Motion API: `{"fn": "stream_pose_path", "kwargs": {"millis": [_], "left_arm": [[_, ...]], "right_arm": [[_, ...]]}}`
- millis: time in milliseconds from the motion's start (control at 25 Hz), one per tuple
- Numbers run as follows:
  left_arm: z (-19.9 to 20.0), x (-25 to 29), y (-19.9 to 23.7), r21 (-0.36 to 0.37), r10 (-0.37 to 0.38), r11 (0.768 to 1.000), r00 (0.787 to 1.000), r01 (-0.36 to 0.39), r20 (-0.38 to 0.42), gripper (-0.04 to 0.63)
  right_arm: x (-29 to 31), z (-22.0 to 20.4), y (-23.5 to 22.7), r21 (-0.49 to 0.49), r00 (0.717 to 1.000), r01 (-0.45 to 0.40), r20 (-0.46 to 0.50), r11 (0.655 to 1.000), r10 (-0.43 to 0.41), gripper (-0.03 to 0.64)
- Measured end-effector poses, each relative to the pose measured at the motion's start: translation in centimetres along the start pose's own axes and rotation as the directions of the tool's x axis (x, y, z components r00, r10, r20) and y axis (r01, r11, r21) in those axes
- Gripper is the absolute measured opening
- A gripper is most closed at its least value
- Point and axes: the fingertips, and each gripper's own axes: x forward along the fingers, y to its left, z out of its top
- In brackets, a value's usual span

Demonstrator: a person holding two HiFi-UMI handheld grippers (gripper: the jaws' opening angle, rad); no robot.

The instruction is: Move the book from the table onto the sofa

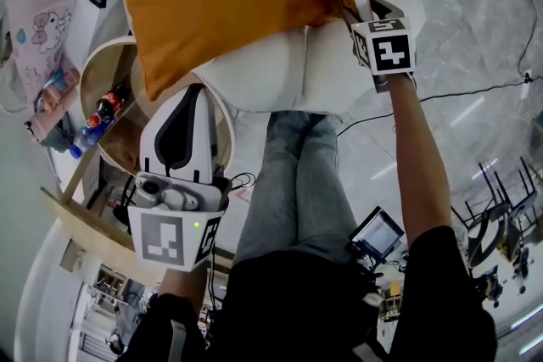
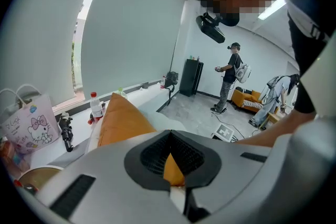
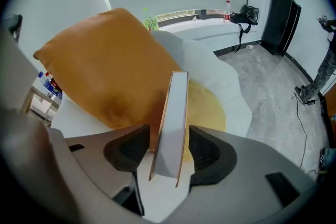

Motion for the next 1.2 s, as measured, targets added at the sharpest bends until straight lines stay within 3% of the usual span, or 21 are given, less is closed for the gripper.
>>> {"fn": "stream_pose_path", "kwargs": {"millis": [480,760,1000,1200], "left_arm": [[5.7,-5.0,-5.3,0.052,-0.033,0.998,0.996,0.029,0.088,0.006],[11.1,-11.0,-7.9,0.105,-0.031,0.994,0.979,0.01,0.199,0.006],[15.7,-16.9,-11.1,0.159,-0.029,0.987,0.952,-0.02,0.304,0.006],[17.7,-20.5,-14.6,0.196,-0.047,0.98,0.93,-0.027,0.364,0.006]], "right_arm": [[-10.8,1.8,0.4,-0.066,0.999,0.012,0.052,0.998,-0.009,0.238],[-23.0,5.6,0.7,-0.095,0.977,0.057,0.209,0.994,-0.037,0.226],[-37.7,6.9,1.8,-0.14,0.925,0.093,0.379,0.986,-0.034,0.189],[-49.3,6.8,2.4,-0.141,0.838,0.173,0.541,0.975,-0.07,0.121]]}}
